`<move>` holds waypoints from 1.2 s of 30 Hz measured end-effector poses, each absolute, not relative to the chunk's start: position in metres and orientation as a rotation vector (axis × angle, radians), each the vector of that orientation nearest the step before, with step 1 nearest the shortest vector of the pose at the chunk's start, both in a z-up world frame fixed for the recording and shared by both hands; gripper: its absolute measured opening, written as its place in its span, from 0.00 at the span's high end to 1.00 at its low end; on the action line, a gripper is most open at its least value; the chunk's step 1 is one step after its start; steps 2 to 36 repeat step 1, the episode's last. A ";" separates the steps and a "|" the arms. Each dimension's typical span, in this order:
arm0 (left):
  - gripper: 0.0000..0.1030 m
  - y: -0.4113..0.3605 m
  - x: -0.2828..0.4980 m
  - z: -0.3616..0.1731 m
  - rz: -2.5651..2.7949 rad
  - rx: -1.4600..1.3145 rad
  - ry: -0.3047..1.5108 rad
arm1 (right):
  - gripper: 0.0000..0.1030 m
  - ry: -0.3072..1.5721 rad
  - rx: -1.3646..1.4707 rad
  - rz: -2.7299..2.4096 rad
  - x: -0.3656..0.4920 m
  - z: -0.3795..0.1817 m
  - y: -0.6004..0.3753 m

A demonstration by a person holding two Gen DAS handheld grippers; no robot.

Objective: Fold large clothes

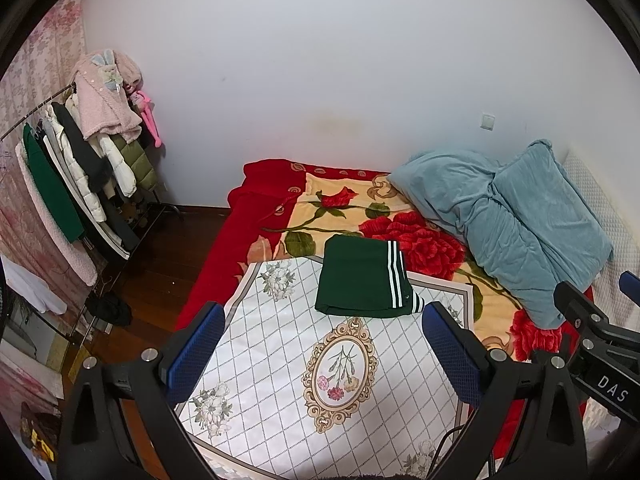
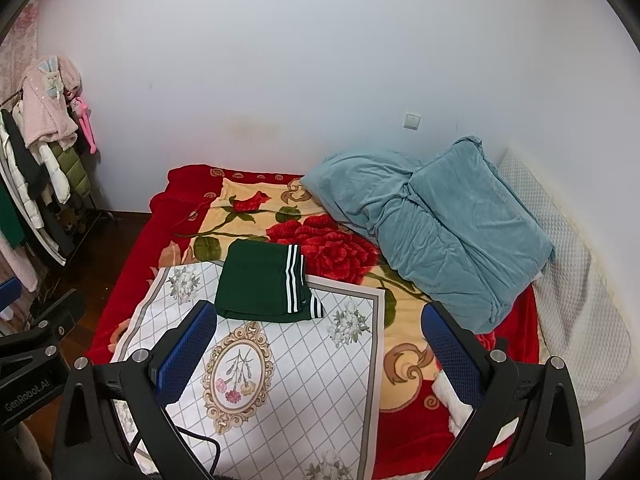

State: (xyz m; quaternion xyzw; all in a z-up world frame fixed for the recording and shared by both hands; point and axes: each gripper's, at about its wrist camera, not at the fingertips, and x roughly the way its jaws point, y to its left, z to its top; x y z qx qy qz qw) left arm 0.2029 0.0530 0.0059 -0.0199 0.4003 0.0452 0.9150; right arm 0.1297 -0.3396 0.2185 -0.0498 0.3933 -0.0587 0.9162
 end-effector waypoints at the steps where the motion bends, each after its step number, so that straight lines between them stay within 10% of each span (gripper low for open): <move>1: 0.02 0.053 0.204 0.007 0.094 -0.042 0.824 | 0.00 0.810 -0.101 -0.122 0.127 0.218 -0.340; 36: 0.02 0.053 0.204 0.007 0.094 -0.042 0.824 | 0.00 0.810 -0.101 -0.122 0.127 0.218 -0.340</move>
